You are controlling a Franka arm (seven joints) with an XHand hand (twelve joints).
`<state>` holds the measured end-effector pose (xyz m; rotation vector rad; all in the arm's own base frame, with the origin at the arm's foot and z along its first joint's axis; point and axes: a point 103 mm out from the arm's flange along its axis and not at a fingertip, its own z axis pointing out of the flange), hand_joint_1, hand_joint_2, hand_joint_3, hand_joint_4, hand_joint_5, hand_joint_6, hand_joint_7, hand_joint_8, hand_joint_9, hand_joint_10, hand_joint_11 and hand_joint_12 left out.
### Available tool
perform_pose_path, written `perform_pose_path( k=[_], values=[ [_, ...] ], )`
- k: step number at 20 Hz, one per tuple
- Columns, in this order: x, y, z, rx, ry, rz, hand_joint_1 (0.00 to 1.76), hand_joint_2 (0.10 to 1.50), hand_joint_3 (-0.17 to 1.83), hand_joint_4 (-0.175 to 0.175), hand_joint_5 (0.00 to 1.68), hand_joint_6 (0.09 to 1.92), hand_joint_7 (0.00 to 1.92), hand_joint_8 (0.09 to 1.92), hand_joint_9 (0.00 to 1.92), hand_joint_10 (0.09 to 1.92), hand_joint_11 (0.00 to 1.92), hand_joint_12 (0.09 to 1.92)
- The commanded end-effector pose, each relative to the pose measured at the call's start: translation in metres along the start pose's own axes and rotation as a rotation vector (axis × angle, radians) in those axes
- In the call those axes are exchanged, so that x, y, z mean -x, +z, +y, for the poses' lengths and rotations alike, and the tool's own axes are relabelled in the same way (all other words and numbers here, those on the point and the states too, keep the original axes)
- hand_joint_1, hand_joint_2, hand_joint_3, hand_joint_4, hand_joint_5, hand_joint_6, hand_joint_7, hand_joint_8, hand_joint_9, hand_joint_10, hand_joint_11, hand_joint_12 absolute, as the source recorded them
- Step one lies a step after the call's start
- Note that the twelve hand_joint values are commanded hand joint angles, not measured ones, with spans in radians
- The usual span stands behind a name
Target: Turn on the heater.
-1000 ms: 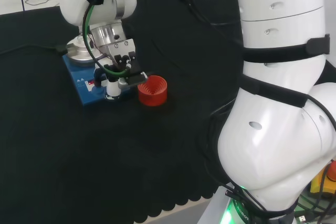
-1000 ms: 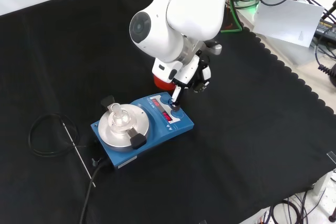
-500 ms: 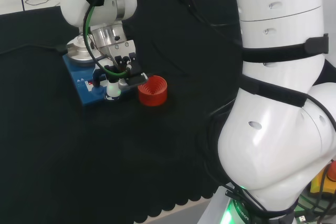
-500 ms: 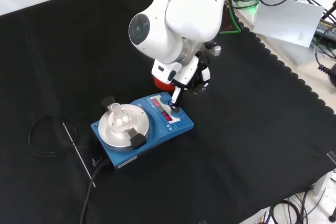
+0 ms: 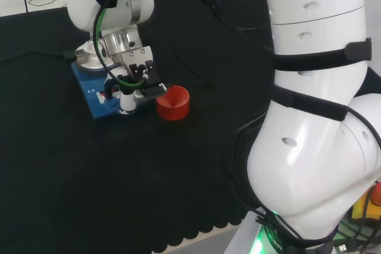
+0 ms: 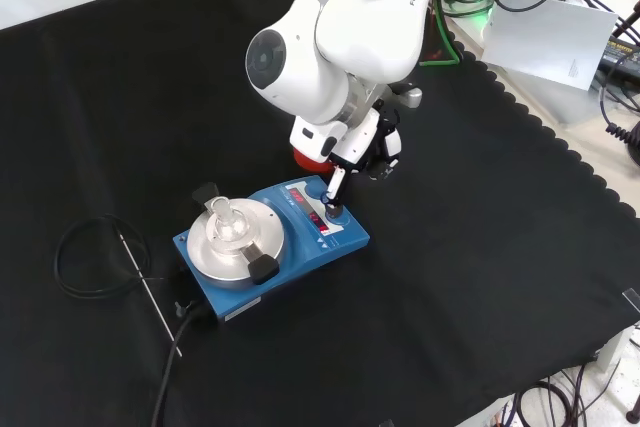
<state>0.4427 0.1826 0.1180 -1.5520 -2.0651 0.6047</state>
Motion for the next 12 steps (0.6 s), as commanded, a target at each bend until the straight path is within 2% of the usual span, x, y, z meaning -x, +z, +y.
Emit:
perform_pose_path(
  k=[1, 8, 12],
  values=[
    [0.000, -0.003, -0.003, 0.010, -0.001, 0.002, 1.45, 0.62, 1.16, -0.066, 0.34, 0.50, 1.76, 1.34, 1.82, 1.32, 1.61, 1.35],
    [0.002, -0.038, -0.020, 0.086, 0.006, 0.003, 1.45, 0.61, 1.16, -0.069, 0.36, 0.51, 1.76, 1.34, 1.81, 1.32, 1.61, 1.35],
    [0.005, -0.046, -0.029, 0.110, 0.020, 0.004, 1.45, 0.61, 1.16, -0.069, 0.36, 0.52, 1.76, 1.34, 1.81, 1.32, 1.61, 1.35]
  ],
)
